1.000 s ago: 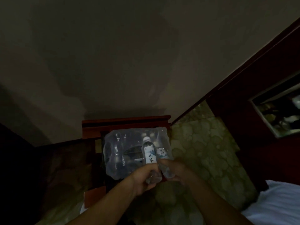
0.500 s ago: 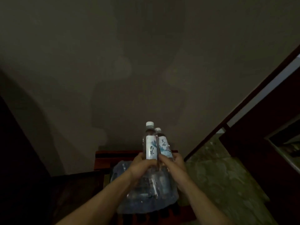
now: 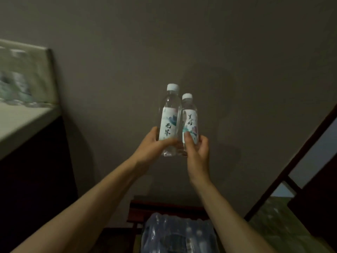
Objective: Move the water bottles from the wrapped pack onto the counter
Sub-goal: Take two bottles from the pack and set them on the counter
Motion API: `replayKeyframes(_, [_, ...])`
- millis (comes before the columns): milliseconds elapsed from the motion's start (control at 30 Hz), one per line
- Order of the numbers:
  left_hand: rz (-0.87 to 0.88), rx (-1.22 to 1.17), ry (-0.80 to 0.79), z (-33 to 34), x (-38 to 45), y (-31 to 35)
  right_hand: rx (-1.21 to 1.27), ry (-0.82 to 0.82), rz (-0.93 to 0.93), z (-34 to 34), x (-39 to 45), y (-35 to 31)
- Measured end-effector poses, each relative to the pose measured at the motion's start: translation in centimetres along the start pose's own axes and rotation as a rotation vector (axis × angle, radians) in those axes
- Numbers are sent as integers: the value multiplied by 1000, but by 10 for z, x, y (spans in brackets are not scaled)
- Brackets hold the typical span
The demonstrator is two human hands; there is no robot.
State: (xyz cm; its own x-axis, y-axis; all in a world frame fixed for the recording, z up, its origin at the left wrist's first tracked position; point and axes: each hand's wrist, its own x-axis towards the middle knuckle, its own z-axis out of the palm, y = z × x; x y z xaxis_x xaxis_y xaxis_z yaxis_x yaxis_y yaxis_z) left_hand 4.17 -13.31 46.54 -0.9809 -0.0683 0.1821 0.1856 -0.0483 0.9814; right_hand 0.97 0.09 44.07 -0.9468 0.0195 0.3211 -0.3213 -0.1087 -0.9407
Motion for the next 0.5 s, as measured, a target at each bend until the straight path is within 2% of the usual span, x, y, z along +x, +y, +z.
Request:
replayKeyframes(100, [113, -26, 113, -23, -10, 25, 57, -80, -100, 29, -5, -24])
replayKeyframes(233, [231, 38, 153, -66, -30, 53, -5, -229, -186, 60, -7, -56])
replayKeyframes(333, [240, 67, 167, -110, -49, 65, -78, -324, -231, 86, -14, -68])
replayKeyframes(500, [204, 112, 255, -186, -92, 67, -63, -463, -217, 158, -46, -66])
